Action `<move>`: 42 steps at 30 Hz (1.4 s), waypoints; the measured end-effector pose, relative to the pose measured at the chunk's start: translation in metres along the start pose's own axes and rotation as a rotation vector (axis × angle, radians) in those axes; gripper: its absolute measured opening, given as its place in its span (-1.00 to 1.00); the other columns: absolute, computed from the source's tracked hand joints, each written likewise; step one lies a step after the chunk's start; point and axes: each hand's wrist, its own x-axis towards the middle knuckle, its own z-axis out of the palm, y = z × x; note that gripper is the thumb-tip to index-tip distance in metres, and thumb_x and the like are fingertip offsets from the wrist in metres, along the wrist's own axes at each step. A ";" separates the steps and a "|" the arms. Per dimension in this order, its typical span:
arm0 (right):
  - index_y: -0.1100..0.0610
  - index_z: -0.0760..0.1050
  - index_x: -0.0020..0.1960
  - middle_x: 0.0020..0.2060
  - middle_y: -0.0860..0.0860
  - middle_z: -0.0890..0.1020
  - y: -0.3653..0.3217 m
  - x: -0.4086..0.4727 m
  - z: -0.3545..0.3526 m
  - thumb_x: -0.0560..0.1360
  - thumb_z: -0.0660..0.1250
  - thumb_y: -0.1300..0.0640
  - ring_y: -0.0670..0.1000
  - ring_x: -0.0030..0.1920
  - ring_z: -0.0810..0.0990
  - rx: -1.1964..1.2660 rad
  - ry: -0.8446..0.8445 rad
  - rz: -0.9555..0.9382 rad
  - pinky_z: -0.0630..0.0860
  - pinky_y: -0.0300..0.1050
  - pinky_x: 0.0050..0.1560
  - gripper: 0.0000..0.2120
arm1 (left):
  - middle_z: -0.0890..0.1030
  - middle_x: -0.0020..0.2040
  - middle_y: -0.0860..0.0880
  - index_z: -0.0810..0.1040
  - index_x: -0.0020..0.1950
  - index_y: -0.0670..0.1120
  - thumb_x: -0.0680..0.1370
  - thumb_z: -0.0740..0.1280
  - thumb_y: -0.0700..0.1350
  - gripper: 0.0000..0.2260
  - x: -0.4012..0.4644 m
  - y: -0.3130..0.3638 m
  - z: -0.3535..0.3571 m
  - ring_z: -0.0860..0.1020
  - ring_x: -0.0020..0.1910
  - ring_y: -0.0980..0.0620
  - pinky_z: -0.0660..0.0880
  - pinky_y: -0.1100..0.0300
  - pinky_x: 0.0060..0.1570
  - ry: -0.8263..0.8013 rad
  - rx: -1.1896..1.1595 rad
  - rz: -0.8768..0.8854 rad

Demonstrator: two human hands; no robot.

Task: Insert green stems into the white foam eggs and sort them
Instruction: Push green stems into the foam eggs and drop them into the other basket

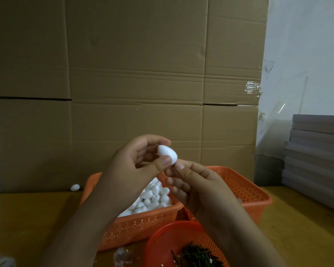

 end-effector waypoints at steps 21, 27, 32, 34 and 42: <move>0.19 0.59 -0.19 -0.31 0.08 0.68 -0.022 0.000 -0.023 0.53 0.32 0.19 -0.03 -0.32 0.65 -0.427 0.388 -0.279 0.59 -0.26 -0.29 -0.84 | 0.68 -0.19 0.02 0.59 -0.09 -0.10 0.51 0.29 0.00 -0.81 0.005 0.002 -0.042 0.61 -0.34 0.12 0.54 0.30 -0.42 0.270 -0.334 -0.161; 0.25 0.56 -0.28 -0.40 0.09 0.65 -0.017 0.002 -0.020 0.57 0.25 0.14 -0.05 -0.41 0.60 -0.423 0.387 -0.270 0.56 -0.29 -0.34 -0.69 | 0.69 -0.13 0.01 0.61 0.04 -0.06 0.42 0.36 -0.16 -0.79 0.004 0.003 -0.026 0.62 -0.29 0.11 0.55 0.30 -0.37 0.120 -0.334 -0.171; 0.33 0.55 -0.25 -0.43 0.06 0.64 -0.015 0.002 -0.015 0.57 0.25 0.15 -0.08 -0.45 0.58 -0.430 0.356 -0.263 0.54 -0.32 -0.36 -0.69 | 0.68 -0.11 0.03 0.65 -0.03 0.10 0.47 0.42 -0.28 -0.74 0.005 -0.001 -0.024 0.65 -0.22 0.10 0.58 0.28 -0.23 0.105 0.063 -0.001; 0.32 0.55 -0.26 -0.43 0.07 0.64 -0.014 0.003 -0.014 0.56 0.25 0.14 -0.08 -0.44 0.57 -0.433 0.349 -0.258 0.55 -0.31 -0.35 -0.69 | 0.68 -0.08 0.07 0.60 -0.03 0.09 0.51 0.38 -0.32 -0.73 0.005 -0.002 -0.020 0.68 -0.18 0.11 0.59 0.28 -0.20 0.120 0.162 0.054; 0.27 0.55 -0.28 -0.41 0.07 0.64 -0.013 0.003 -0.015 0.57 0.25 0.14 -0.07 -0.43 0.56 -0.465 0.328 -0.258 0.56 -0.29 -0.33 -0.69 | 0.68 -0.12 0.05 0.39 -0.03 0.01 0.57 0.29 -0.18 -0.89 0.008 -0.004 -0.017 0.68 -0.31 0.02 0.61 0.22 -0.31 0.197 0.128 0.120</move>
